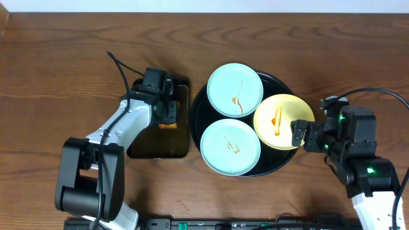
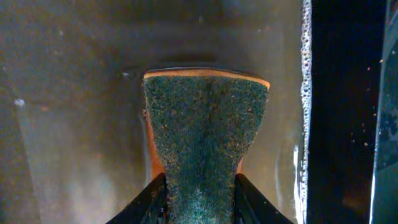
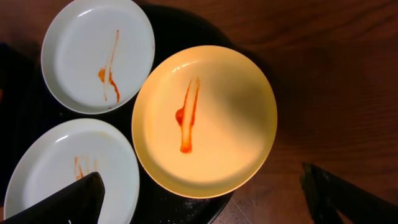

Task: Clean dirty plates on tray and stack at the side
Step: 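Close the left gripper on the sponge and lift it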

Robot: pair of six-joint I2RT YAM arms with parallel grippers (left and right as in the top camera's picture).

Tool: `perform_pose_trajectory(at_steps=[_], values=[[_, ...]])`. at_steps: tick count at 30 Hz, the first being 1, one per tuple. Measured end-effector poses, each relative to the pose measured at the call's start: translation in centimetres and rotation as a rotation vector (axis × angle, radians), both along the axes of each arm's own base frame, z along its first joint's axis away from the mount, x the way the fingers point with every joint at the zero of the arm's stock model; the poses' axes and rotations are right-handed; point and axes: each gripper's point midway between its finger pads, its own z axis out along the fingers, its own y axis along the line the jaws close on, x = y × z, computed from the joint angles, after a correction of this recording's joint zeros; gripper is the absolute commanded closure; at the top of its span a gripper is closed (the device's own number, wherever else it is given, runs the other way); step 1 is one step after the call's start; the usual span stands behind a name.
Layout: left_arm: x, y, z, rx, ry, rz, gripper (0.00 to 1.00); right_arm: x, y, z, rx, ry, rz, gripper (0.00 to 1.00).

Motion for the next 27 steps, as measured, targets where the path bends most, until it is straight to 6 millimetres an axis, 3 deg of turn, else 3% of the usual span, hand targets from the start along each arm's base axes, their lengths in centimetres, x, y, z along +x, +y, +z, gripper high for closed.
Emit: perform_pose_trajectory(at_steps=[5, 13, 23, 27], values=[[-0.10, 0.02, -0.34, -0.001, -0.004, 0.000, 0.66, 0.00, 0.00, 0.00, 0.000, 0.000, 0.000, 0.01], [-0.20, 0.04, -1.04, 0.002, 0.013, 0.003, 0.92, 0.00, 0.00, 0.00, 0.000, 0.000, 0.000, 0.01], [-0.29, 0.09, -1.07, -0.003, 0.019, 0.027, 0.92, 0.00, 0.00, 0.00, 0.000, 0.000, 0.000, 0.01], [-0.53, 0.16, -0.16, -0.009, 0.013, 0.045, 0.92, -0.01, 0.00, -0.01, 0.000, 0.000, 0.000, 0.01]])
